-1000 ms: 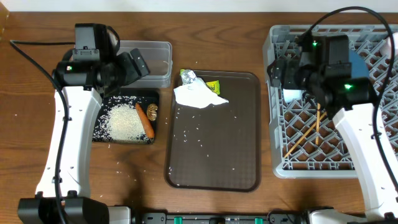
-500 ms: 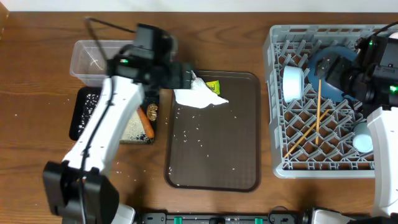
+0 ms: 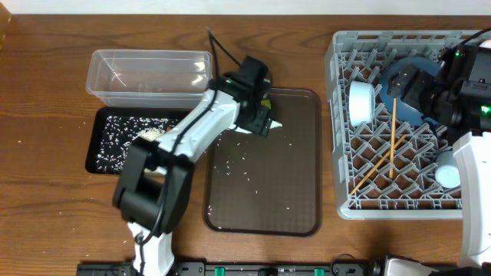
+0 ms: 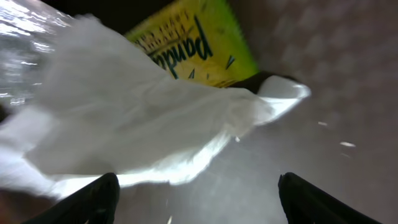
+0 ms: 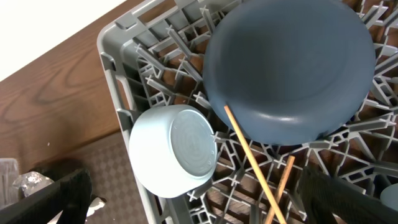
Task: Sort waste into correct bins and load items into the dishwasher rack
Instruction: 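Reach the left gripper to the crumpled white paper on the brown tray, then grasp the white paper and carry it into the clear plastic bin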
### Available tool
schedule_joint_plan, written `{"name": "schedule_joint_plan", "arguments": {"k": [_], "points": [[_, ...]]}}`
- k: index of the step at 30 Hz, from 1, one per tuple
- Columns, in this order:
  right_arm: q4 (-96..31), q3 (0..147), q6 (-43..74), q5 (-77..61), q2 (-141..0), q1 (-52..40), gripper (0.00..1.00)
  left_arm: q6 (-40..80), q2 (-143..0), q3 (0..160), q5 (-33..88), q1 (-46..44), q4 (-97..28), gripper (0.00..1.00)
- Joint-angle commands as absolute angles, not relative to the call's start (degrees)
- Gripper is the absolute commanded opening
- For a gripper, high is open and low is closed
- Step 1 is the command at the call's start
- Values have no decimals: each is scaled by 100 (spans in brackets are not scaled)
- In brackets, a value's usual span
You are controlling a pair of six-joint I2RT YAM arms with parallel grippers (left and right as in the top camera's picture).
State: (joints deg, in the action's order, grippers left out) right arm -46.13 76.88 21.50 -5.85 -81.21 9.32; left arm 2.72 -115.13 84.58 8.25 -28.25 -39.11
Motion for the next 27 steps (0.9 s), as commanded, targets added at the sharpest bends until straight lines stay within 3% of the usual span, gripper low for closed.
{"name": "schedule_joint_plan", "arguments": {"k": [1,4,7,12,19,27], "points": [[-4628,7760,2209,-604,-8012,941,99,172,-11806,8458,626,-2808,-3826,77],[-4628,7760,2209,-604,-8012,941,99,174,-11878,8458,637,-2801,-3852,35],[-4628,7760,2209,-604,-8012,941,99,174,-11627,8512,635,-2801,-4042,8],[-4628,7760,2209,-604,-8012,941,99,174,-10746,8910,370,-2792,-4818,6],[-4628,7760,2209,-604,-8012,941,99,167,-9583,9030,-1190,-2705,-4984,6],[-4630,7760,2209,-604,-8012,941,99,108,-10116,8899,-1702,-1671,-4128,6]]}}
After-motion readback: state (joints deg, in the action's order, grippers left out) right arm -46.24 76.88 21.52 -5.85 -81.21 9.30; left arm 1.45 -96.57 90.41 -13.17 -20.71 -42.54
